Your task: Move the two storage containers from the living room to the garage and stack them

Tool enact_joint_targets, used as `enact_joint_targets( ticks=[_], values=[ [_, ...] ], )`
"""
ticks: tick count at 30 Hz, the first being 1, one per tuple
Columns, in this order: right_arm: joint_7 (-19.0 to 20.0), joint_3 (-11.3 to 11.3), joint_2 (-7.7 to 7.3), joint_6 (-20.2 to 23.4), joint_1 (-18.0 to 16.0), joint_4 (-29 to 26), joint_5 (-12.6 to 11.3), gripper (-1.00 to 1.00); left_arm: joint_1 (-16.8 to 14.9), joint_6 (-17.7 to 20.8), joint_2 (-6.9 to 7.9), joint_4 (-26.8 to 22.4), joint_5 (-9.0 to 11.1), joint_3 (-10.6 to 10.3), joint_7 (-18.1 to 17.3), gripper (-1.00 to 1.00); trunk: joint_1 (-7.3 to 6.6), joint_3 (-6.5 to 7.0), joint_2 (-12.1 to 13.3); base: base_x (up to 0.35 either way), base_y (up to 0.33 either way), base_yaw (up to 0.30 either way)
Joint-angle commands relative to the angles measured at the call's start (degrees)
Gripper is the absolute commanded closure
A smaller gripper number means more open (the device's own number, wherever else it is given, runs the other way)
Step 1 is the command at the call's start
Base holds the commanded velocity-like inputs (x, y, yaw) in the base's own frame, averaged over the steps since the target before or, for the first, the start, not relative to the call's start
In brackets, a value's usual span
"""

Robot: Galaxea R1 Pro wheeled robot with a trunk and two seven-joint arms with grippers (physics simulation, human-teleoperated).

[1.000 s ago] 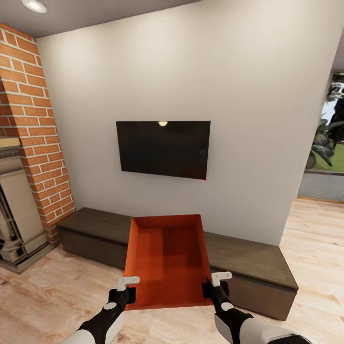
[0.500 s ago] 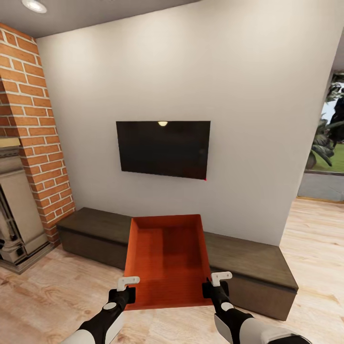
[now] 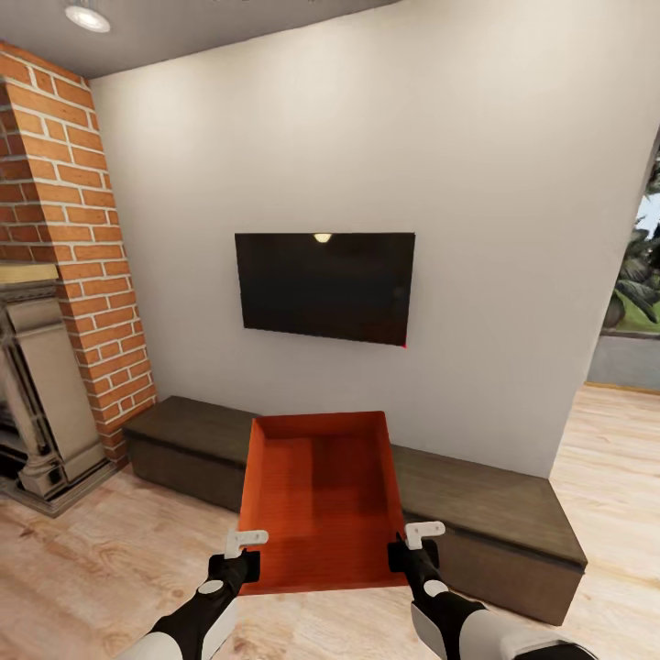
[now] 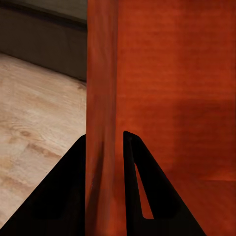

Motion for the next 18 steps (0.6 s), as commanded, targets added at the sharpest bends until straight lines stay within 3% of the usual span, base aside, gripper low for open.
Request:
enact_joint_targets(
  ticks=[1,18],
  values=[
    [-0.1,-3.0,0.03,0.2,-0.1,0.1,1.5,1.0,0.0,-0.2,0.15,-0.1,0.1,-0.8,0.6,1.0,0.01,-0.05,-0.1,0.0,0.0,0.285],
    [-0.1,-3.0,0.04,0.2,-0.1,0.1,1.5,1.0,0.0,-0.2,0.15,-0.1,0.1,-0.8,0.6,1.0,0.01,0.6,-0.1,0.0,0.0,0.291]
  ],
)
